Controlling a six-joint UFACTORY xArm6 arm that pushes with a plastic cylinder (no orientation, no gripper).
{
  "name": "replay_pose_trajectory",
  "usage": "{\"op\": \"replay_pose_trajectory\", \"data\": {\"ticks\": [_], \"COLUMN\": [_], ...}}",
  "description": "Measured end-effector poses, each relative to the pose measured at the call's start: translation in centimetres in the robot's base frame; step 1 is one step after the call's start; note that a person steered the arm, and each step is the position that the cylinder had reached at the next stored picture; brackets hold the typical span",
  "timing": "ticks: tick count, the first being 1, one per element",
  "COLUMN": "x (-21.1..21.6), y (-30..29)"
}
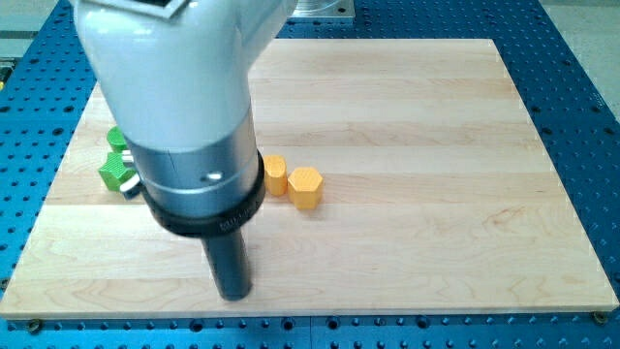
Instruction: Separate the yellow blocks
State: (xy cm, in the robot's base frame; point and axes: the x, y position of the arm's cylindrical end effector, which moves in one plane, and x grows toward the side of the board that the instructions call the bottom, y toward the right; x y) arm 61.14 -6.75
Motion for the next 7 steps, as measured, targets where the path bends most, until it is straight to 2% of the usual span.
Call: {"op": "replay_pose_trajectory", "data": {"ticks": [1,3,4,5,6,7], "x": [-6.2,-14.4,-15.8,-11.6,-13.2,-19.1], "y": [9.2,6.7,6.3,6.2,3.2,2.2]}}
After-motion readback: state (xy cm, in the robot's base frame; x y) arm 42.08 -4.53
